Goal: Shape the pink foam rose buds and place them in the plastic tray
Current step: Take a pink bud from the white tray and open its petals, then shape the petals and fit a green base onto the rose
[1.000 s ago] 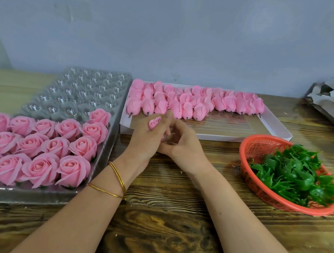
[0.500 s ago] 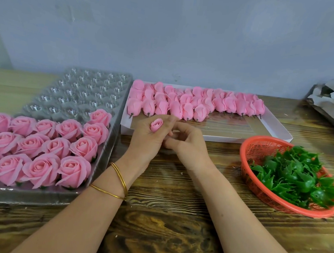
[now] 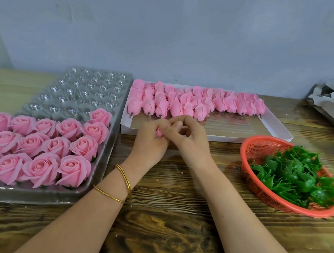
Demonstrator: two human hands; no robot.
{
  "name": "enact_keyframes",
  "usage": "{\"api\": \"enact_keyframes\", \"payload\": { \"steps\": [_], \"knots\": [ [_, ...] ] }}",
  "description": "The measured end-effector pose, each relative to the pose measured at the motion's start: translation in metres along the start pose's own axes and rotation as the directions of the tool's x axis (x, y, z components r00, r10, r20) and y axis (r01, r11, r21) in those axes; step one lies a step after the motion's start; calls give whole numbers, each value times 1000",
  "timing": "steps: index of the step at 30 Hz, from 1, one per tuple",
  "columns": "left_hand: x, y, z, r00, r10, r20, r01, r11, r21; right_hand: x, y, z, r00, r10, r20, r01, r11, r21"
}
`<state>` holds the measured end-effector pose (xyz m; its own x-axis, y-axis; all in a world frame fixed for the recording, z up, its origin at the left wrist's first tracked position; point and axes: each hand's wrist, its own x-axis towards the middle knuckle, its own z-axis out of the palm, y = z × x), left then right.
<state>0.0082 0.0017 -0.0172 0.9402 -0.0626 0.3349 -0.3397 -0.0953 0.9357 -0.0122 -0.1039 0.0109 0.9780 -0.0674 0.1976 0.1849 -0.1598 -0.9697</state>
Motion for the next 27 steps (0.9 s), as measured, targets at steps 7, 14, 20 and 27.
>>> {"api": "enact_keyframes", "payload": {
  "steps": [7,14,20,27],
  "knots": [
    [-2,0,-1,999,29,15,-30,999,45,0,-1,-4,998,6,70,-3,999,-44],
    [-1,4,0,999,20,-26,-18,998,66,5,-2,-8,998,-3,65,14,987,-160],
    [-1,2,-2,995,35,-88,-27,996,89,13,-15,-35,984,-135,-117,94,947,-306],
    [2,0,-2,993,33,-115,-25,997,75,12,-36,-92,867,-294,-401,-22,783,-622]
  ]
}}
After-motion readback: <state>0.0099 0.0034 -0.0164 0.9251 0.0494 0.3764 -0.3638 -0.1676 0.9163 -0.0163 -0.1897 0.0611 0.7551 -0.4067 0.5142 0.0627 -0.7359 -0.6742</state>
